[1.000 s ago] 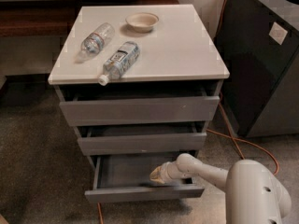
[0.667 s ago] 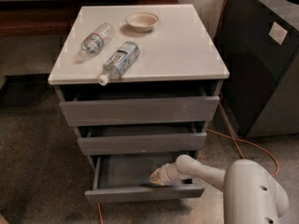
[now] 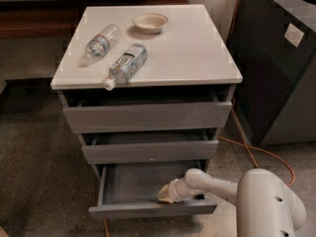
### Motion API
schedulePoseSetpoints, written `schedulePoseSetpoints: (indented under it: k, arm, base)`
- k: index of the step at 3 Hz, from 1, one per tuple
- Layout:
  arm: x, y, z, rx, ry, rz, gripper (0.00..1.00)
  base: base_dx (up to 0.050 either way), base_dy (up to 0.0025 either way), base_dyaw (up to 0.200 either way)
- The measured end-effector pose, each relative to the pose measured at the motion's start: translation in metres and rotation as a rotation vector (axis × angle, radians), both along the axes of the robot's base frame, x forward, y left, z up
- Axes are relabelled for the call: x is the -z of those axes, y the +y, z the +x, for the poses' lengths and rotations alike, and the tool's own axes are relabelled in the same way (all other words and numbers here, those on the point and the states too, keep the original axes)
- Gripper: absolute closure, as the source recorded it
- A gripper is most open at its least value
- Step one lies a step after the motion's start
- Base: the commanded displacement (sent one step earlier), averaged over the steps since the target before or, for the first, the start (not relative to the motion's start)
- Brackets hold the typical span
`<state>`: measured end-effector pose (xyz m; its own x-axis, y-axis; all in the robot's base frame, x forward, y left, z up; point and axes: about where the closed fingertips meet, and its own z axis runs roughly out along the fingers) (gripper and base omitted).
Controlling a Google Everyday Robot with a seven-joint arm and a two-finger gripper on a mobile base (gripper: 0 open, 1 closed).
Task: Place water bottle into bottom drawer
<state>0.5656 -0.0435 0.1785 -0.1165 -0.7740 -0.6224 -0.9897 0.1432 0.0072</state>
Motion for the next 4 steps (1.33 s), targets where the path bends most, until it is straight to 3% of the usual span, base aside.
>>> schedulePoseSetpoints:
  k: [4]
  arm:
    - [-0.005,0.006,-0.07,-0.015,0.076,0.027,1.0]
  base:
    - [0.0,0.0,0.0]
